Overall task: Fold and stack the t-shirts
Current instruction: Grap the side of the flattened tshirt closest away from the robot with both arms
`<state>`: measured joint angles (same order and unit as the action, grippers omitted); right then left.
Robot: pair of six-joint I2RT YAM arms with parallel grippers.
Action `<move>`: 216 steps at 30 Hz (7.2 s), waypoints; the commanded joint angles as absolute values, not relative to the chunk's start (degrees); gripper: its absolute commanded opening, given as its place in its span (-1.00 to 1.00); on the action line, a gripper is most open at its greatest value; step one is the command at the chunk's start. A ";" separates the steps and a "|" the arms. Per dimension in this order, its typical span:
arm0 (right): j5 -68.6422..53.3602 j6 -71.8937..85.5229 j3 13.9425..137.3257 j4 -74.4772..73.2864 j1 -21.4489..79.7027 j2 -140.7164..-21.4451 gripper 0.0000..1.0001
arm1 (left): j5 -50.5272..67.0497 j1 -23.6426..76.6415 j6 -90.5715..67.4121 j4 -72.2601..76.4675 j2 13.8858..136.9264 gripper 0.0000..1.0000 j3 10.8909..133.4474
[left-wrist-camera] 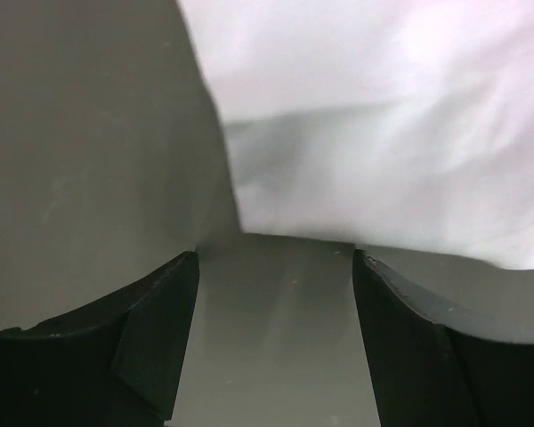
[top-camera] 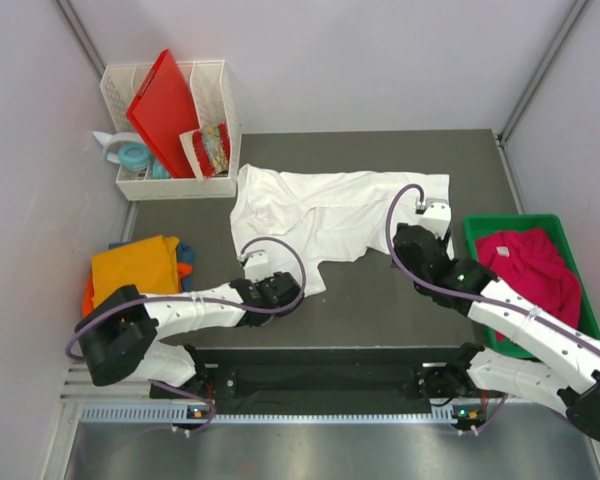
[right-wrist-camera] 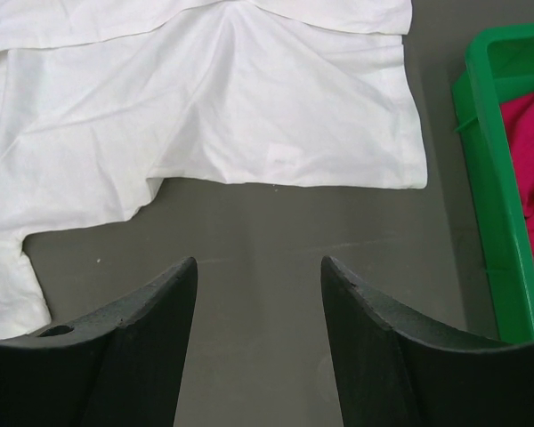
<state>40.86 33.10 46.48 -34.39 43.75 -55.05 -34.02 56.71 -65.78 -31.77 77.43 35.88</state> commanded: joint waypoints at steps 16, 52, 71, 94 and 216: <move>39.82 32.26 44.65 -33.05 43.42 -55.02 0.15 | -35.33 51.59 -63.63 -25.13 84.11 -0.33 38.23; 36.65 32.78 43.15 -32.08 43.42 -57.22 0.14 | -39.64 46.41 -53.45 -17.50 83.41 0.38 38.06; 35.68 32.52 42.10 -32.61 43.42 -57.48 0.14 | -39.63 43.59 -46.49 -7.38 91.05 -0.29 39.90; 33.66 34.10 39.11 -29.97 43.59 -56.16 0.13 | -43.15 58.88 -60.54 -28.36 73.66 -1.00 39.72; 34.20 50.71 44.12 -34.45 32.80 -66.44 0.16 | -28.30 37.62 -50.53 -44.10 53.34 -1.00 40.68</move>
